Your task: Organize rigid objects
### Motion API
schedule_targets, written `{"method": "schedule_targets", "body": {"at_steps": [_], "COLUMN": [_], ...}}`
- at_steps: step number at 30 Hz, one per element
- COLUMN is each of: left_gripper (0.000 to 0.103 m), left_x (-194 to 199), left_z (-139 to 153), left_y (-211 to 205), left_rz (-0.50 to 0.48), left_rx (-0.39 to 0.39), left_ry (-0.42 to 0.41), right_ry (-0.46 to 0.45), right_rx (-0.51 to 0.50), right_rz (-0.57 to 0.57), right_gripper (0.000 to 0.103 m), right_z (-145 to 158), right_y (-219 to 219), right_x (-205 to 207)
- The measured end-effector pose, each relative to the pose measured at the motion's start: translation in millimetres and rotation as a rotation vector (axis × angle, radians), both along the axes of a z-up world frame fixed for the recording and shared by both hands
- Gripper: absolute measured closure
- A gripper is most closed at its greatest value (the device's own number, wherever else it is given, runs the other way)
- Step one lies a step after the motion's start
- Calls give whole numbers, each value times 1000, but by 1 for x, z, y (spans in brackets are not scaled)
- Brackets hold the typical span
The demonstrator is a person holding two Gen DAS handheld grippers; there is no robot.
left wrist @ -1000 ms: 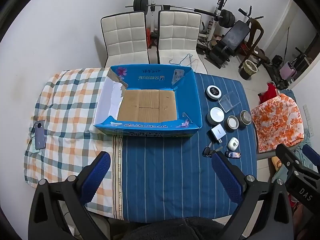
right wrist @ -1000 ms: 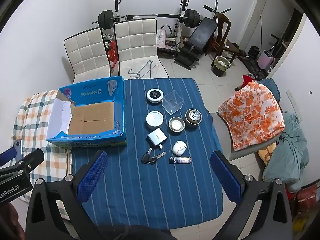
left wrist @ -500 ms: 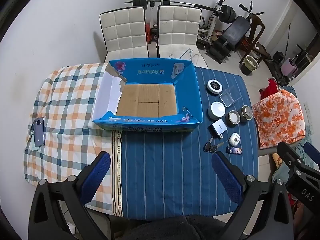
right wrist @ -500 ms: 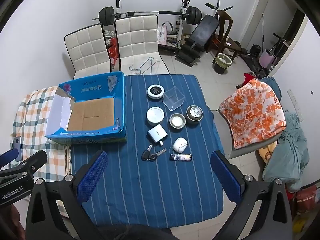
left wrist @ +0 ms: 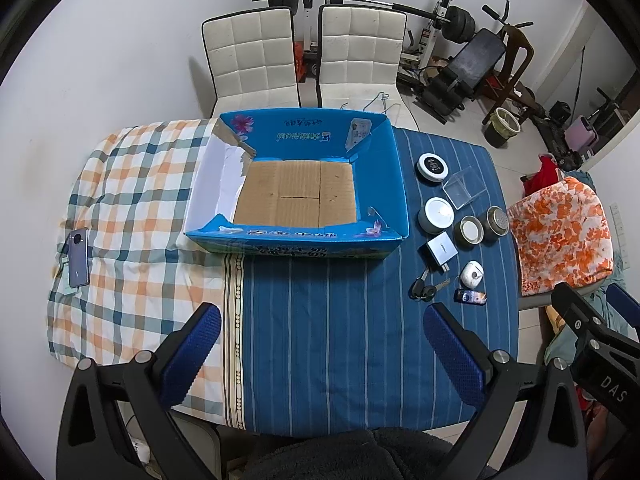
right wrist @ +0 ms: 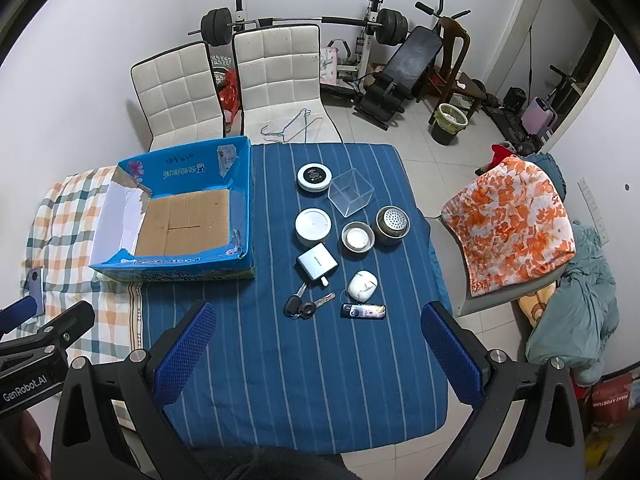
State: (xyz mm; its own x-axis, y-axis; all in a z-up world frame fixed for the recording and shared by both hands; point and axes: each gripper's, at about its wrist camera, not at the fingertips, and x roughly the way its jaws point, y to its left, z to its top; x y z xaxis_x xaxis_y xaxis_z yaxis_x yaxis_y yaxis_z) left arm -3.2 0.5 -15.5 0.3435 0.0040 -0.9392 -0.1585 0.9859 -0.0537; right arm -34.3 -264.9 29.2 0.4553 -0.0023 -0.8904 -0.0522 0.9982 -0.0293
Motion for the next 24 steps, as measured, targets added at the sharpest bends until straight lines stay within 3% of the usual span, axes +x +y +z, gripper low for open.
{"method": "schedule_targets", "body": {"at_steps": [24], "left_gripper": [0], "left_x": [-1], "left_z": [15], "left_y": [3], "left_rz": [9], "left_rx": [24], "left_ry": [-57], "right_ry": [-35], "right_rx": [-8], "right_rz": [-6], "right_gripper": [0], "right_z": [14], "right_y": [2], "right_x": [-3]}}
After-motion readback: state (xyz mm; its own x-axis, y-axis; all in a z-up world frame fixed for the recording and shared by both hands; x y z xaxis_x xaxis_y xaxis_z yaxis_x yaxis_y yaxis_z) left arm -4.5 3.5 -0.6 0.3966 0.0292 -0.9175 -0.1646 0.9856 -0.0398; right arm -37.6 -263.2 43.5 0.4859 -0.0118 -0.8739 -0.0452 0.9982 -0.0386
